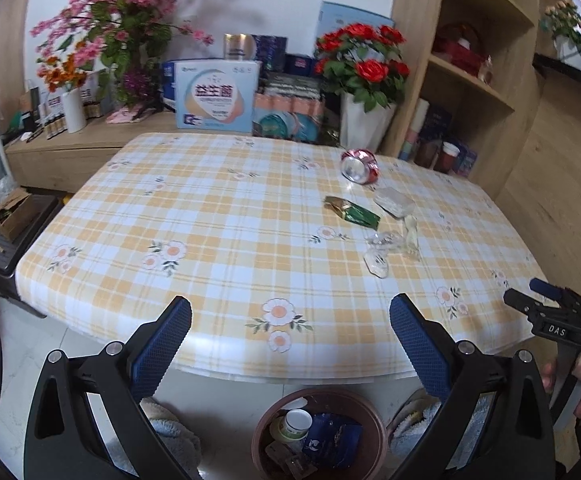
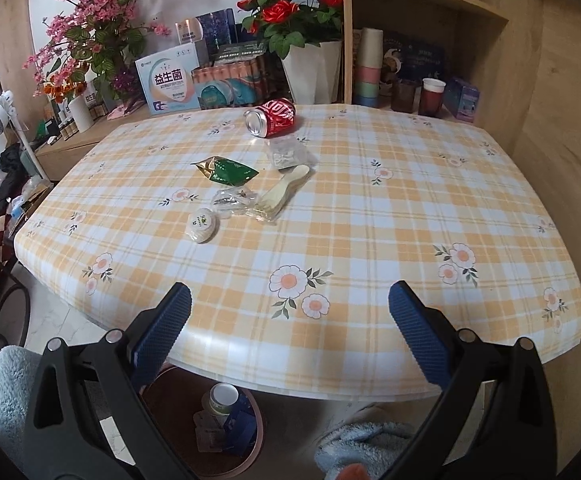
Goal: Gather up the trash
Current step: 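Move both open tools back over the table, then grasp the small white item with the left tool while the right grasps the wrapped white plastic fork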
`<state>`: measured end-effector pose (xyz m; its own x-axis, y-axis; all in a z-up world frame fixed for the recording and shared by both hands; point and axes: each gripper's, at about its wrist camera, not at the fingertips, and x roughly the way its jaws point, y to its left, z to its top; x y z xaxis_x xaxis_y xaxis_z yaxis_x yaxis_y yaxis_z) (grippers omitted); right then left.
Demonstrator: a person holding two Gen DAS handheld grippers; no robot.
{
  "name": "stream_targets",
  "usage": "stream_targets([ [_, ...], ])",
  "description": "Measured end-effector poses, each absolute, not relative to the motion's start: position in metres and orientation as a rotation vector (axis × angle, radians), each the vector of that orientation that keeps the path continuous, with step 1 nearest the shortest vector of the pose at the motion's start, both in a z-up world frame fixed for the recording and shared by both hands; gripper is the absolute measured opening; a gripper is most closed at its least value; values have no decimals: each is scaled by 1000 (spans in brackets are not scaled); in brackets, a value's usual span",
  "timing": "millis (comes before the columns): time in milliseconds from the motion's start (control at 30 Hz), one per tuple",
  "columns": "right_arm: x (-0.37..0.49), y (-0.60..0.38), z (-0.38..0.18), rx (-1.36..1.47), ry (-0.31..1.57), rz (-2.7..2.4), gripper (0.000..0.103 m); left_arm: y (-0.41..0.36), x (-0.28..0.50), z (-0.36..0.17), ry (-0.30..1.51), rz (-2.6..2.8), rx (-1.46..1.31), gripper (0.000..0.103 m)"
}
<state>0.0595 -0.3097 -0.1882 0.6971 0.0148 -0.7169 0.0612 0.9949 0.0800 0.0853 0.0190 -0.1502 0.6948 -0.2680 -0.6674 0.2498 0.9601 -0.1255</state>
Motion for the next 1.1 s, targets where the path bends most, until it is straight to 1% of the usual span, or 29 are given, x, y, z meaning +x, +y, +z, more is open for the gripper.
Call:
stream_targets([
  [167,79,-314,-197,86,821,6,97,-15,115,-164,772,-341,-20,97],
  [367,109,-331,-205,127,847,27,97,-71,157,-199,848,-429,43,88],
  [567,139,-340,-217,120,889,59,97,-121,201,-241,935,-490,86,82],
  [667,152,-339,-221,71,905,37,97,-139,217,-256,969,-504,111,77],
  [833,172,-345,-230,70,945,38,97,-159,239,-276,1015,-505,143,76],
  [867,175,-347,-231,81,946,42,97,-162,242,-278,1021,-498,153,74],
  [900,178,-349,-232,84,943,42,97,-164,245,-281,1024,-488,169,65],
  [933,181,-350,-232,81,941,41,97,-165,246,-283,1027,-479,182,58],
  [967,186,-350,-233,70,939,41,97,-167,248,-286,1033,-468,193,48],
  [1033,193,-350,-236,59,936,52,97,-167,248,-286,1030,-475,181,40],
  [1100,200,-349,-238,51,940,52,97,-166,247,-286,1029,-485,180,39],
])
